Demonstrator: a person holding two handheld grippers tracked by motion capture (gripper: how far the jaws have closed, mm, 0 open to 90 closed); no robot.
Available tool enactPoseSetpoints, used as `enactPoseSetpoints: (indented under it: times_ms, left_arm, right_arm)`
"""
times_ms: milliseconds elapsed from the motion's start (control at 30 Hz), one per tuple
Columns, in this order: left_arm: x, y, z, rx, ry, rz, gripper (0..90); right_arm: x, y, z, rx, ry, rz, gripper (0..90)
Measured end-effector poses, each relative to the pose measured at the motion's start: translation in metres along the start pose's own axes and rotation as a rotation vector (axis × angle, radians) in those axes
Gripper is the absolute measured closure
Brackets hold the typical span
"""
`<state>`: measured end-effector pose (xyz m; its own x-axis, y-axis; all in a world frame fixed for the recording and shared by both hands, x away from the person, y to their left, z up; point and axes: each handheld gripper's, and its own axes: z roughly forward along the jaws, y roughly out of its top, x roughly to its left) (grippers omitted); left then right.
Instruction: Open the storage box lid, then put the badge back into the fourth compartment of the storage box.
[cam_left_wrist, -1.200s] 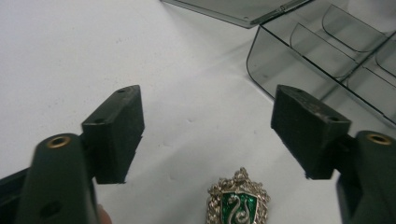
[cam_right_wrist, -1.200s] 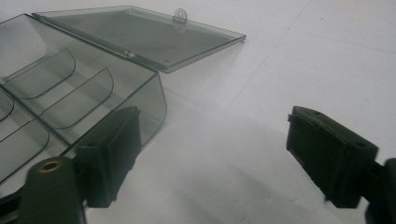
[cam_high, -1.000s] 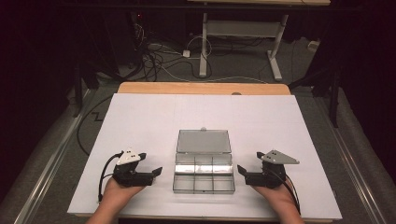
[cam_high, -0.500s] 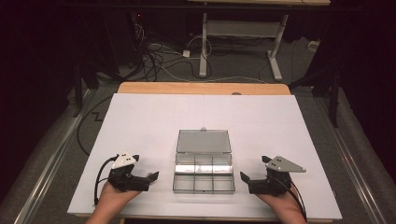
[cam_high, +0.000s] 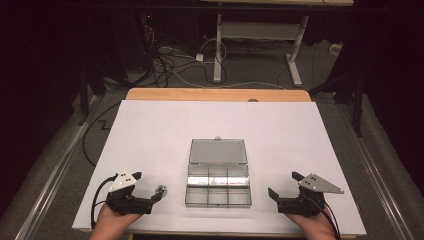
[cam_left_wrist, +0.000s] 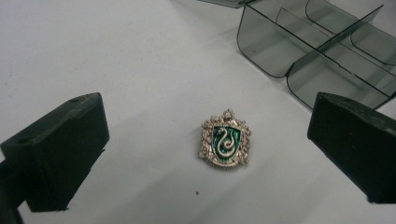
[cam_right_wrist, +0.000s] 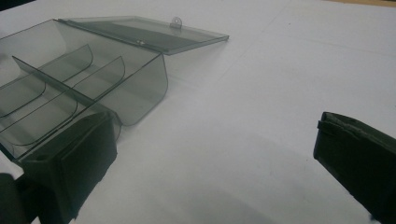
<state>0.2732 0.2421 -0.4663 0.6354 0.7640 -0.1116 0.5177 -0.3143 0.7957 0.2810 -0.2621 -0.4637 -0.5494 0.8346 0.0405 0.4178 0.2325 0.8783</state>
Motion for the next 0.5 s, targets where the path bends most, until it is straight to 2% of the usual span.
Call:
enactPoseSetpoints:
  times_ms: [167,267,433,500]
  left_arm:
    - [0.001,-0.004,-0.001,0.018,-0.006,-0.001,0.0]
    - [-0.001,-0.004,0.003,0.043,-0.017,0.012,3.7]
    - [-0.005,-0.001,0.013,0.079,-0.051,0.058,14.3]
    - [-0.004,-0.001,0.017,0.096,-0.055,0.062,15.9]
  right_arm:
    - [0.003,0.001,0.002,0.005,0.006,-0.005,0.3]
    - [0.003,0.0,0.002,0.004,0.008,-0.009,0.3]
    - [0.002,0.0,0.003,0.005,0.005,-0.006,0.3]
    - [0.002,0.0,0.003,0.002,0.005,-0.002,0.3]
